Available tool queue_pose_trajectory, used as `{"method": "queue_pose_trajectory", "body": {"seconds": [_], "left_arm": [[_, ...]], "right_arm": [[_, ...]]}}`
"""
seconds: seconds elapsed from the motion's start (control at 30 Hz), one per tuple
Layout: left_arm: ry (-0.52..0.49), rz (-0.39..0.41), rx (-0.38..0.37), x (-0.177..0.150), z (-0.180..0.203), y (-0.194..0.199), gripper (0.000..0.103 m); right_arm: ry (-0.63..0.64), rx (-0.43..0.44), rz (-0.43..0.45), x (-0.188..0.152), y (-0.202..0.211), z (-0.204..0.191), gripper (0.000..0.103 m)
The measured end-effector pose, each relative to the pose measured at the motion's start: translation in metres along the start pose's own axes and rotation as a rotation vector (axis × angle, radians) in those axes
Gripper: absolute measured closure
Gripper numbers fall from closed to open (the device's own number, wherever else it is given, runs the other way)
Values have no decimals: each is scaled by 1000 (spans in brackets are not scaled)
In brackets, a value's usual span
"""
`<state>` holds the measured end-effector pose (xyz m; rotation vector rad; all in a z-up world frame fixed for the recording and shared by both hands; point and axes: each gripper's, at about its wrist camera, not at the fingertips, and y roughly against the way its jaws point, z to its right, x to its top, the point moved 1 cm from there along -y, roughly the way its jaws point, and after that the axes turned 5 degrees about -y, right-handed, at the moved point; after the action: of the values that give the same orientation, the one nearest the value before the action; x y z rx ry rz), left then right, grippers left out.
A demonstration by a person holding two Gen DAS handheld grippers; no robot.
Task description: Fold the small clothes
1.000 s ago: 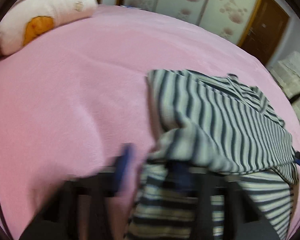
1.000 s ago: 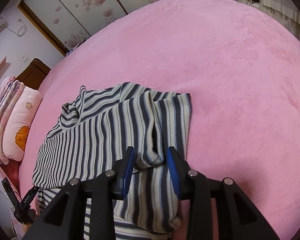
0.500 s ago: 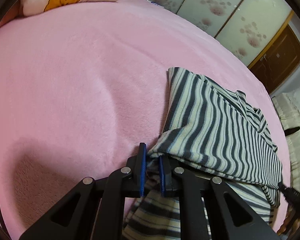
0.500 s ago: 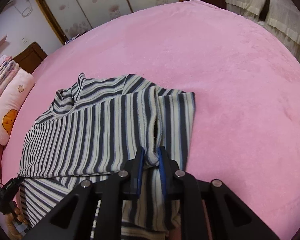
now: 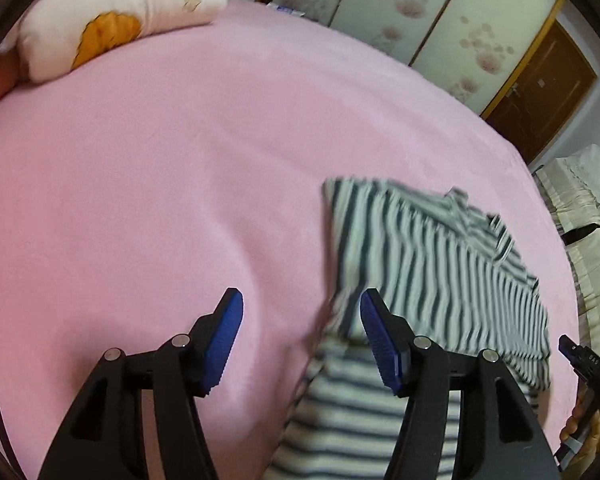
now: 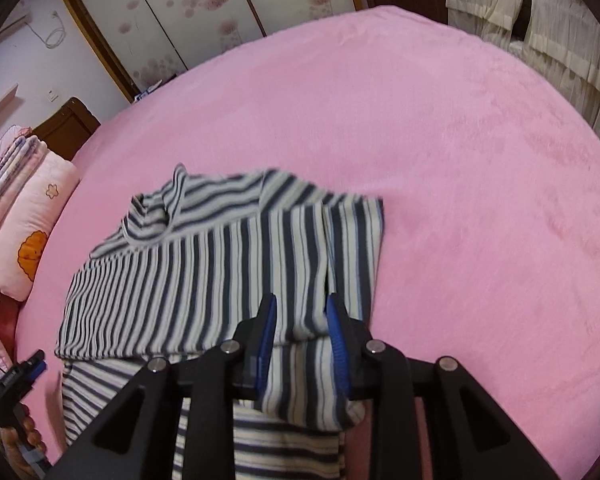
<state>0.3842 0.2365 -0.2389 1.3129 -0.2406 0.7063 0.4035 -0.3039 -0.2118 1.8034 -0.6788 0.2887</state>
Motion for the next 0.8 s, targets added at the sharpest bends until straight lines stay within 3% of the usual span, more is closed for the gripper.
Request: {"method": "queue_pose_trajectory", "body": {"seconds": [0.13, 0.23, 0.43, 0.57, 0.63, 0.8], "left_arm": [[-58, 13, -38, 30, 38, -29, 43], [-98, -30, -52, 39, 67, -66, 49], [-97, -103, 26, 42, 76, -128, 54], [-136, -91, 28, 45, 73, -137, 52], [-164, -79, 25, 43, 74, -136, 52], [-212, -59, 22, 38, 74, -120, 52]], "right_arm": [[9, 30, 22, 15, -12, -17, 77], [32, 38, 12, 21, -30, -37, 77], [67, 3, -21, 24, -68, -53, 77], [24, -62, -38, 27, -87, -28, 87], [-12, -46, -43, 27, -87, -12, 100], [-50, -17, -38, 23, -69, 3, 103]]}}
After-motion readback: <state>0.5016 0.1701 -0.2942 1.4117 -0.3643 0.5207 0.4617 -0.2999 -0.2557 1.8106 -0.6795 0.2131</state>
